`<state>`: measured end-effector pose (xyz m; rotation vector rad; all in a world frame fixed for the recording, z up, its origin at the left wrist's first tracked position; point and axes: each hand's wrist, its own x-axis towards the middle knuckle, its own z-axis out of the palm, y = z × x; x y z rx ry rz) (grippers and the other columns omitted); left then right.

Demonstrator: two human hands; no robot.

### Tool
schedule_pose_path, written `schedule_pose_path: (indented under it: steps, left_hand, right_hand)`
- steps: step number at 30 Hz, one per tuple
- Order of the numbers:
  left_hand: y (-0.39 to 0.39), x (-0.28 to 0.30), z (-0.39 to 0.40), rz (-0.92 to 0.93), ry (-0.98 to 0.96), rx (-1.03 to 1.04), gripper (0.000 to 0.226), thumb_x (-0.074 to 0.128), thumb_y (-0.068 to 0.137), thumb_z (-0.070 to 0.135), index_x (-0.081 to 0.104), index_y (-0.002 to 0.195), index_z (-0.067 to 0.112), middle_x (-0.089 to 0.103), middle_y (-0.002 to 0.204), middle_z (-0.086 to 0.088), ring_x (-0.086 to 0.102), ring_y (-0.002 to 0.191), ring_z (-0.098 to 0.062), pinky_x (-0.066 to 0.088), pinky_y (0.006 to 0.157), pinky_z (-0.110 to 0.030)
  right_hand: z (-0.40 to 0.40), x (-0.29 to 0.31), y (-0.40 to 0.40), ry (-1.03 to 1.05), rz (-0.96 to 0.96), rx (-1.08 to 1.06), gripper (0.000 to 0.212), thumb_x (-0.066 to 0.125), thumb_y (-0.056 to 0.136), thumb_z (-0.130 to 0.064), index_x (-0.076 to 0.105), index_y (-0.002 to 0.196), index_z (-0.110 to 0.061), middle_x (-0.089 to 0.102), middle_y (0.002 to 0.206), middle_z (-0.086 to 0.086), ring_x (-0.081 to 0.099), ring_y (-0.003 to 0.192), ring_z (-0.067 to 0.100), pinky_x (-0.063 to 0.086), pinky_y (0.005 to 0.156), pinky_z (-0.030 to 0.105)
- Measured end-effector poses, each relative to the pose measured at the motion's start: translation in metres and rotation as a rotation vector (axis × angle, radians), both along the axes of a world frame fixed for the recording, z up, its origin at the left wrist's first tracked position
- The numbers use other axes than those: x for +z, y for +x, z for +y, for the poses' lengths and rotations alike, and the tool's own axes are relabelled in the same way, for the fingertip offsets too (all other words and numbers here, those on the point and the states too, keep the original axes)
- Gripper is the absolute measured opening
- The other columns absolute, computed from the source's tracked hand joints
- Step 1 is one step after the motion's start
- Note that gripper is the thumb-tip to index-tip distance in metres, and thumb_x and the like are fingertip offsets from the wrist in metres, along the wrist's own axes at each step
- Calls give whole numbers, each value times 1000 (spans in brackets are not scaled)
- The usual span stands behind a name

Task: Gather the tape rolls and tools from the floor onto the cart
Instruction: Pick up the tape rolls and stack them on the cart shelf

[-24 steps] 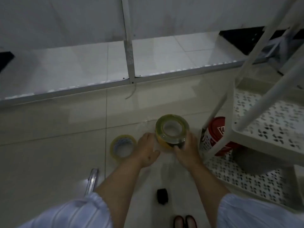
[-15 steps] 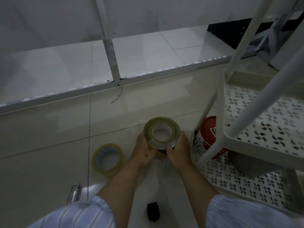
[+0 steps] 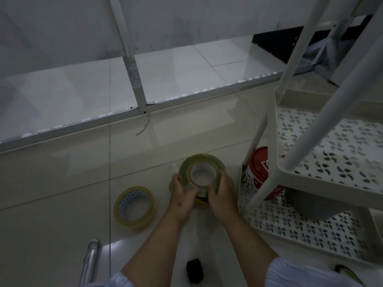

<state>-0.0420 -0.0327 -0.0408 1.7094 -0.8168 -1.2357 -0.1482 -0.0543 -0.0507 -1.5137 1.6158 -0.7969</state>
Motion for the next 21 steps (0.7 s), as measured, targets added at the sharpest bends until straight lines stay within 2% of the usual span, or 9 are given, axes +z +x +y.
schedule_pose_path:
  steps: [2,3,6,8,10,12,15,18,21]
  left_hand:
    - [0,3,10,21,65,-14,105,60,61,37,1,146,18,12,151,-7,21,138,-25,30,111,-43]
    - [1,2,14,-4,88,-33,106,63,64,38,0,146,19,9,150,-6,16,139,-25,27,113,-41]
    - [8,-4,23,-86,94,-14,83,68,67,33,27,138,20,21,138,-9,24,132,-23,31,108,-35]
    - [11,-7,26,-113,92,26,68,71,71,21,35,129,16,29,130,-8,33,123,-20,37,104,-36]
    - [13,-10,29,-29,83,79,55,70,71,14,37,115,16,42,119,-8,48,106,-20,48,87,-38]
    - [13,-9,32,67,78,109,45,65,76,6,34,107,15,49,100,-6,53,86,-19,48,72,-36]
    - [16,-11,36,78,91,160,38,63,78,4,34,101,13,48,91,-5,52,81,-19,47,77,-41]
    - [16,-7,45,84,75,196,39,62,78,1,35,104,11,49,95,-9,52,82,-21,47,78,-41]
    - [13,1,58,104,47,194,43,58,79,-3,32,109,14,50,94,-4,53,85,-22,48,83,-45]
  right_hand:
    - [11,1,0,19,23,-18,57,51,88,-8,26,139,-9,37,135,16,37,124,26,29,98,24]
    - [16,3,0,38,38,-14,61,52,88,-9,21,141,-8,34,137,17,35,126,27,29,100,26]
    - [27,5,2,100,100,-3,75,53,89,-16,4,145,-6,26,141,19,31,128,30,29,103,31]
    - [32,7,5,129,143,-15,82,56,88,-25,0,144,-6,25,139,19,35,124,32,34,100,34]
    - [35,9,7,155,212,-21,81,57,87,-33,5,143,-5,26,136,19,38,121,32,36,98,33]
    - [38,10,7,159,266,-21,74,59,86,-33,17,139,-4,29,133,18,42,117,31,37,96,32]
    - [43,12,7,163,255,-22,65,63,83,-28,28,132,-4,30,130,17,45,112,31,40,94,31]
    - [51,19,8,172,257,6,63,63,84,-26,28,132,-6,28,132,16,42,117,31,38,94,28]
    - [60,27,8,151,242,29,60,64,83,-24,29,129,-7,28,132,15,40,118,32,38,95,30]
